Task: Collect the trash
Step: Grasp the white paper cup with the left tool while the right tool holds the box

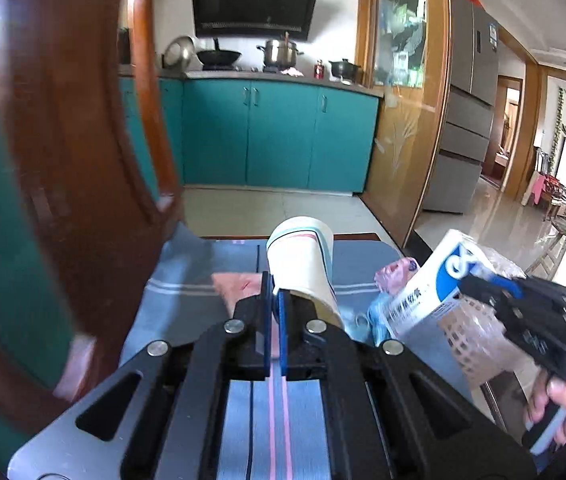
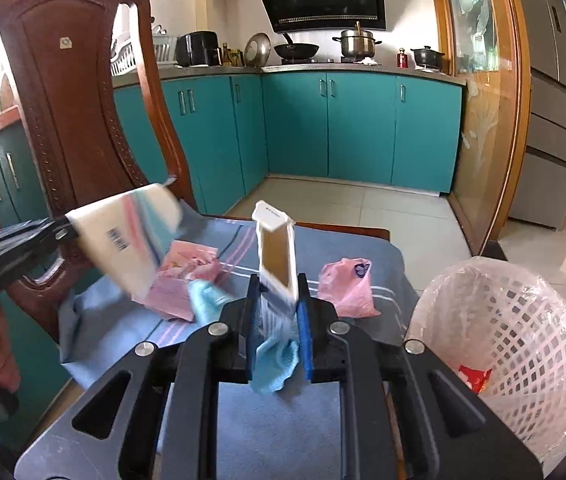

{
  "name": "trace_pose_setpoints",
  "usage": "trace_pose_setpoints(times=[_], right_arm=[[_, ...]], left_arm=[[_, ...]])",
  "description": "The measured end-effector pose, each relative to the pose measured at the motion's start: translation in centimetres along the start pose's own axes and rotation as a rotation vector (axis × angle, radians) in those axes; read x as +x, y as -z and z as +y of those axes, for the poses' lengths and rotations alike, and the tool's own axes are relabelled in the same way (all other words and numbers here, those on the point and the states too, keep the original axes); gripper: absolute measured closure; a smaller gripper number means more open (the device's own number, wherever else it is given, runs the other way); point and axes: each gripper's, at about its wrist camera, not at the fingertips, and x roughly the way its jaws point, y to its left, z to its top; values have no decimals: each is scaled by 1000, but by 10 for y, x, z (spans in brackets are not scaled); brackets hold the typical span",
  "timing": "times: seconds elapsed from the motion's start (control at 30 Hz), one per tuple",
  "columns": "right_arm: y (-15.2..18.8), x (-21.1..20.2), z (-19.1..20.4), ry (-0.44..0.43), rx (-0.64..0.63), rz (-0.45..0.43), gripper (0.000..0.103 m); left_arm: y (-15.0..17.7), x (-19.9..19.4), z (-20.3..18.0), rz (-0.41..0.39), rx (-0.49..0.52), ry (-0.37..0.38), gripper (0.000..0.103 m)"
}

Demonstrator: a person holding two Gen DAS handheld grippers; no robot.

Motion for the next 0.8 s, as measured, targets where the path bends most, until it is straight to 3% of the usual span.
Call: trace_pose_setpoints(times=[0.13,0.8], right_arm=[[3,-10,8,-19,-19,-9,85],[10,-42,13,-74,1,-128,85]], left_arm=[[14,-21,0,2,-3,-8,99],[24,-12,3,28,-16,22,99]])
